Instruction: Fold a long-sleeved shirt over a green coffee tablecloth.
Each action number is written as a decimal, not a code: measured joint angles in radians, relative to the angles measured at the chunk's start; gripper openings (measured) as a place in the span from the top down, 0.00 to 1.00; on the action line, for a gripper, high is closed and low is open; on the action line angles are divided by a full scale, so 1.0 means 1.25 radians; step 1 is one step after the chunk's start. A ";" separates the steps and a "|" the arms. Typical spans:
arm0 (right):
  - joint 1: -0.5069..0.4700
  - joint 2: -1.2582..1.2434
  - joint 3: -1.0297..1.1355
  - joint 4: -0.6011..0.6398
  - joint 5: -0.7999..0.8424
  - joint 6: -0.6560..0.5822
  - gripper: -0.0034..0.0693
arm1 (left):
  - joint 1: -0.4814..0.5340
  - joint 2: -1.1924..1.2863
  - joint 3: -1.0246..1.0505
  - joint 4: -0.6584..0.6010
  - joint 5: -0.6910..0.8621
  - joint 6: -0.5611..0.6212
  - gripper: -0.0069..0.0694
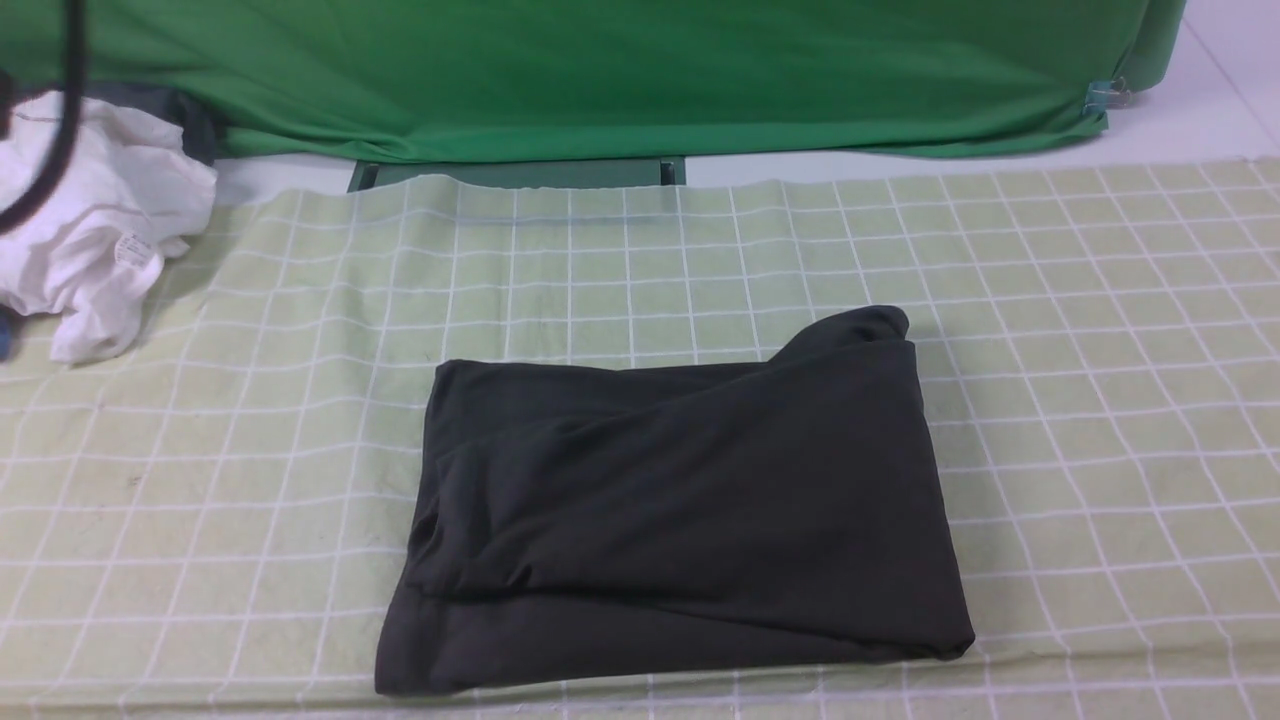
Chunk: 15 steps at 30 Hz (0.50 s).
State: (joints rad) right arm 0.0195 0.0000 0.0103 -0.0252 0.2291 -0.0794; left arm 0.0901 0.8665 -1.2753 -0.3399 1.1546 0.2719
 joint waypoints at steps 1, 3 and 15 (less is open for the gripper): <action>0.000 0.000 0.000 0.000 0.000 0.000 0.63 | 0.000 -0.042 0.038 -0.030 -0.013 0.000 0.90; 0.000 0.000 0.000 0.000 0.000 0.000 0.63 | 0.000 -0.128 0.132 -0.111 -0.045 0.002 0.90; 0.000 0.000 0.000 0.000 0.000 0.000 0.63 | 0.000 -0.434 0.538 -0.339 -0.425 0.043 0.89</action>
State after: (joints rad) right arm 0.0195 0.0000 0.0103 -0.0252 0.2291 -0.0794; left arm 0.0901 0.3237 -0.6025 -0.7635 0.6239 0.3251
